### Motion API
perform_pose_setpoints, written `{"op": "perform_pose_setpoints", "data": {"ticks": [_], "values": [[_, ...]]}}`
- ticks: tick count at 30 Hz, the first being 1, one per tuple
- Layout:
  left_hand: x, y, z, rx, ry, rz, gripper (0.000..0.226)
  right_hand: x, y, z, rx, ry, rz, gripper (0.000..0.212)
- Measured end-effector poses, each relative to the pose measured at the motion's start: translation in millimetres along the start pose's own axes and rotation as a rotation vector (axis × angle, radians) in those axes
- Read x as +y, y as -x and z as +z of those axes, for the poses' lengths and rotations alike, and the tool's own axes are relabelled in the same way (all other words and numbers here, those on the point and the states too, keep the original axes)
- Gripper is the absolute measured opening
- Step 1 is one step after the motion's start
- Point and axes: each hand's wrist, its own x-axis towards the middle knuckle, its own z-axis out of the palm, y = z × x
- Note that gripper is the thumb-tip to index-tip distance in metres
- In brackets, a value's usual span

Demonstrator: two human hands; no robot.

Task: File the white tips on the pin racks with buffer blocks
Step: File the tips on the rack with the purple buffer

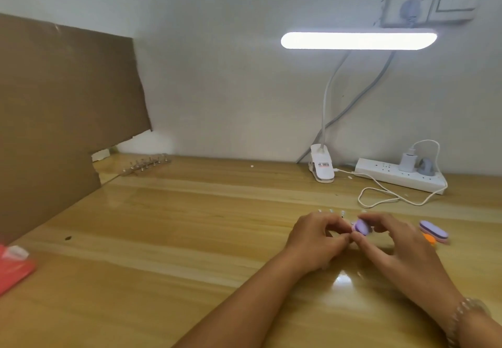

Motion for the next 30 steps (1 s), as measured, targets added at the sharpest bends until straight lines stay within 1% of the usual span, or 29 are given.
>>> {"op": "perform_pose_setpoints", "data": {"ticks": [4, 5, 8, 9, 12, 13, 17, 20, 21, 23, 25, 26, 28, 29, 30], "values": [[-0.5, 0.4, -0.8, 0.008, 0.03, -0.03, 0.013, -2.6, 4.5, 1.7, -0.04, -0.003, -0.085, 0.037], [-0.4, 0.4, -1.1, 0.006, 0.034, -0.032, 0.013, -2.6, 4.0, 1.7, -0.045, -0.013, -0.08, 0.037], [0.0, 0.0, -0.1, -0.008, 0.029, -0.025, 0.011, 3.0, -1.3, -0.4, -0.015, -0.038, 0.033, 0.032], [-0.3, -0.2, 0.3, -0.013, 0.034, -0.022, 0.01, 2.9, -1.0, -0.9, -0.009, -0.029, 0.039, 0.032], [-1.8, -0.9, 1.2, -0.018, 0.069, -0.013, 0.012, 1.1, 4.0, 1.7, -0.026, -0.017, -0.066, 0.038], [-2.0, -1.1, 1.5, -0.017, 0.075, -0.01, 0.013, 1.1, 4.4, 2.0, -0.033, -0.034, -0.073, 0.037], [-1.6, -3.3, 2.1, -0.024, 0.089, 0.006, 0.01, 6.6, -2.5, 0.1, 0.0, -0.059, 0.035, 0.028], [-3.0, -4.0, 1.8, -0.03, 0.115, 0.018, 0.02, 3.6, 2.9, 1.1, -0.017, -0.039, -0.075, 0.032], [-3.2, -4.5, 1.2, -0.029, 0.113, 0.019, 0.023, 2.8, 3.9, 1.5, -0.033, -0.055, -0.087, 0.032], [-2.9, -5.6, 1.5, -0.025, 0.1, 0.029, 0.023, 4.9, -0.8, 0.0, -0.035, -0.085, -0.019, 0.028], [-3.1, -6.0, 1.5, -0.019, 0.087, 0.052, 0.019, 6.5, -4.1, 0.0, -0.02, -0.076, 0.04, 0.024], [-3.1, -5.4, 1.0, -0.021, 0.092, 0.06, 0.018, 6.1, -3.0, 0.4, -0.014, -0.059, 0.017, 0.024], [-3.0, -4.7, 0.2, -0.038, 0.119, 0.066, 0.025, 3.0, 2.0, 1.4, -0.018, -0.043, -0.082, 0.028], [-3.1, -4.7, 0.0, -0.043, 0.127, 0.065, 0.029, 2.7, 4.1, 2.2, -0.033, -0.054, -0.104, 0.03], [-3.4, -5.2, 0.2, -0.043, 0.13, 0.065, 0.031, 3.8, 3.7, 2.3, -0.043, -0.073, -0.087, 0.03]]}}
